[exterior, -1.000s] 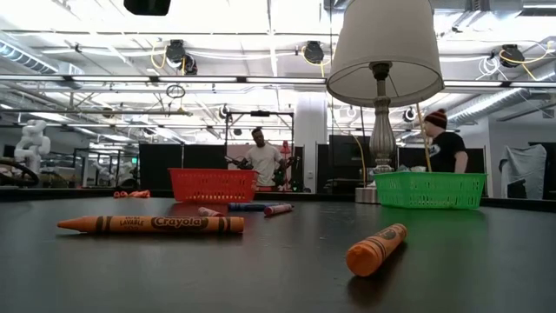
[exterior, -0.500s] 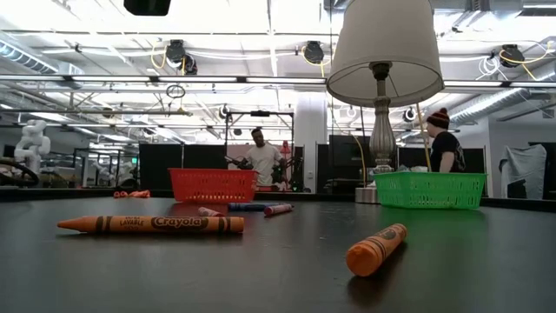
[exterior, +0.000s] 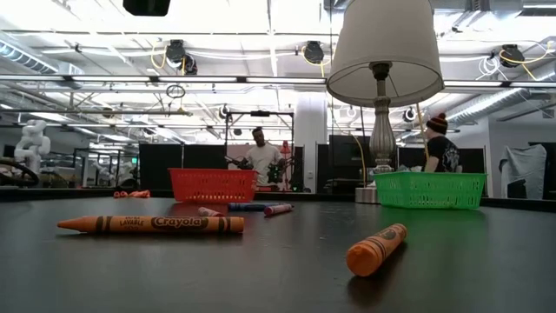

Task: Sort crayons
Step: Put the blue crayon into the orange basket

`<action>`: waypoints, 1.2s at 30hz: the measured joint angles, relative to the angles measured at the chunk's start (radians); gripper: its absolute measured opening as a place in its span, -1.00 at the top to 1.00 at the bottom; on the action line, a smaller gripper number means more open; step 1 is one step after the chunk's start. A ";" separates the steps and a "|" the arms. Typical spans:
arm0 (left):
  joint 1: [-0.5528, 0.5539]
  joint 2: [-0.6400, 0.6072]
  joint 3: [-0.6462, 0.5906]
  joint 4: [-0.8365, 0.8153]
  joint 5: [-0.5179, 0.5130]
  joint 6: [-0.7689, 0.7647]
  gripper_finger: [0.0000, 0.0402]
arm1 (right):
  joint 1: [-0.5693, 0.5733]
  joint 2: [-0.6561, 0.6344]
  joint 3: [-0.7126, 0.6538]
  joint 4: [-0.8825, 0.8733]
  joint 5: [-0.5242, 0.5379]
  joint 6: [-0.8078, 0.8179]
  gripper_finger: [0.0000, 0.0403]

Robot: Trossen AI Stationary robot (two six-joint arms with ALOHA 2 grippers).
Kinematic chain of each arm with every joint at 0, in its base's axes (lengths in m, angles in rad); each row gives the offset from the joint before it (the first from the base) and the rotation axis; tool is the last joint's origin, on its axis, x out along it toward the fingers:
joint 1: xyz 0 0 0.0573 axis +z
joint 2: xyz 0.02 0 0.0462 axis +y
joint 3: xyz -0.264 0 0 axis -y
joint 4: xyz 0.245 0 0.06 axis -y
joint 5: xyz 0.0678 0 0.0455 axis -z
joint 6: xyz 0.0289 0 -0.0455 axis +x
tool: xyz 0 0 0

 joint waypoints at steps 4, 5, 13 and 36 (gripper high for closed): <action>-0.001 0.000 0.000 0.000 0.001 0.000 0.79 | 0.012 0.000 0.000 -0.090 -0.061 0.018 0.98; -0.001 0.000 0.000 0.000 0.001 0.000 0.79 | 0.017 0.000 0.000 -0.118 -0.074 0.027 0.98; -0.001 0.000 0.000 0.000 0.002 -0.001 0.79 | 0.101 0.000 0.000 -0.361 -0.107 0.149 0.98; -0.001 0.000 0.000 0.000 0.000 0.007 0.79 | 0.463 0.068 -0.154 -0.607 0.026 0.492 0.98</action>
